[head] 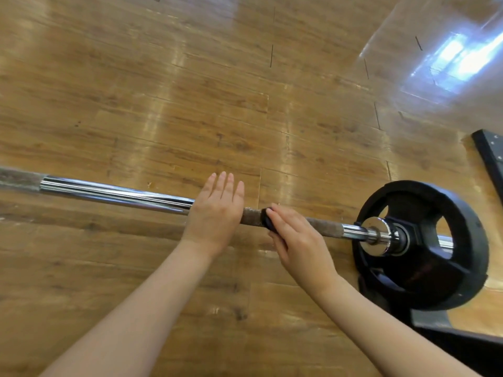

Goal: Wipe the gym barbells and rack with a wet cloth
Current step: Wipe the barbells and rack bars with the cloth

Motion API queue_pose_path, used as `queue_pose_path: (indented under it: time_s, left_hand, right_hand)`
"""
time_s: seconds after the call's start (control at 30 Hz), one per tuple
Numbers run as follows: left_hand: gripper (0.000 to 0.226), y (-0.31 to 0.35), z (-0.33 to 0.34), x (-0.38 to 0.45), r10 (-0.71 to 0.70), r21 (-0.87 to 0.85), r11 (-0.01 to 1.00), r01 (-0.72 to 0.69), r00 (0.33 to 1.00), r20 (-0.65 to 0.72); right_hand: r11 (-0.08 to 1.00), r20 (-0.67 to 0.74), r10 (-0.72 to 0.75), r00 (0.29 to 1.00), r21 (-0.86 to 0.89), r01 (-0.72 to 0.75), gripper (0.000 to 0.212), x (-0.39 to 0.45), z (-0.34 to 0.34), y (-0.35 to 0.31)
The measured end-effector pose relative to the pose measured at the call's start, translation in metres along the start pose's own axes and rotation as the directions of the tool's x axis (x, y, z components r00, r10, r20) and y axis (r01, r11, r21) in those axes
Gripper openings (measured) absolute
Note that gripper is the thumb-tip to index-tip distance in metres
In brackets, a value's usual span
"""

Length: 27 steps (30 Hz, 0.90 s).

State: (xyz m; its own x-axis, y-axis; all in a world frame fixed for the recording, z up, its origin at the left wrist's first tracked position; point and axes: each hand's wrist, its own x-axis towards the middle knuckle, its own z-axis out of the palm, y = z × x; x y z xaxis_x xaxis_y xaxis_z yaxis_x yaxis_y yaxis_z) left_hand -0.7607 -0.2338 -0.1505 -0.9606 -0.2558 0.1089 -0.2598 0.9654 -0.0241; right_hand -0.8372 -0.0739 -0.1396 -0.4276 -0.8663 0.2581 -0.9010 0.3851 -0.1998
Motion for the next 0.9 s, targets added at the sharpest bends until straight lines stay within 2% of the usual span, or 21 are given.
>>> queue_pose_path:
  time_s: [0.07, 0.1, 0.17, 0.3, 0.37, 0.47, 0.63, 0.7, 0.77, 0.83, 0.9]
  left_hand:
    - [0.048, -0.003, -0.009, 0.004, -0.001, -0.029, 1.0, 0.006, 0.988, 0.157]
    - [0.054, -0.005, -0.008, 0.006, 0.027, -0.021, 0.999, -0.023, 0.981, 0.19]
    - [0.054, -0.006, -0.012, 0.011, 0.005, -0.044, 0.999, 0.007, 0.965, 0.261]
    - [0.043, -0.005, -0.014, 0.013, -0.007, -0.045, 0.999, 0.017, 0.973, 0.231]
    - [0.042, -0.005, -0.017, 0.012, -0.011, -0.033, 0.999, 0.02, 0.966, 0.258]
    - [0.052, -0.005, -0.021, 0.009, 0.011, -0.032, 0.999, -0.002, 0.953, 0.302]
    - [0.06, -0.007, -0.017, 0.007, 0.018, -0.05, 0.999, -0.005, 0.964, 0.267]
    - [0.062, -0.003, -0.016, 0.008, 0.0, -0.034, 0.999, 0.009, 0.962, 0.274]
    - [0.065, 0.001, -0.016, 0.005, -0.034, -0.015, 0.999, 0.039, 0.964, 0.262]
    - [0.066, 0.001, -0.016, 0.003, -0.054, -0.003, 0.998, 0.056, 0.982, 0.182]
    - [0.056, 0.001, -0.008, 0.002, -0.041, -0.025, 0.999, 0.042, 0.999, 0.036]
  right_hand:
    - [0.993, -0.022, 0.106, 0.994, -0.055, -0.107, 0.045, -0.022, -0.013, 0.02]
    - [0.984, -0.039, 0.165, 0.986, -0.062, -0.167, 0.046, -0.028, -0.018, 0.027]
    - [0.974, -0.087, 0.216, 0.973, -0.044, -0.22, 0.044, -0.024, -0.018, 0.025]
    - [0.998, -0.116, -0.01, 0.993, 0.055, 0.017, 0.028, 0.018, 0.011, -0.025]
    - [0.996, -0.083, -0.049, 0.995, 0.074, 0.055, 0.03, 0.023, 0.017, -0.03]
    - [0.999, -0.052, -0.038, 0.998, 0.014, 0.038, 0.033, -0.001, 0.004, 0.004]
    - [0.981, -0.081, 0.181, 0.98, -0.053, -0.185, 0.041, -0.034, -0.023, 0.042]
    - [0.986, -0.131, 0.157, 0.979, -0.038, -0.163, 0.03, -0.025, -0.024, 0.035]
    - [0.998, -0.13, 0.069, 0.989, -0.004, -0.07, 0.028, -0.007, -0.014, 0.017]
    - [1.0, -0.088, 0.009, 0.996, 0.012, -0.008, 0.031, 0.002, 0.0, 0.005]
    - [1.0, -0.058, 0.013, 0.998, 0.015, -0.012, 0.03, -0.005, 0.003, 0.012]
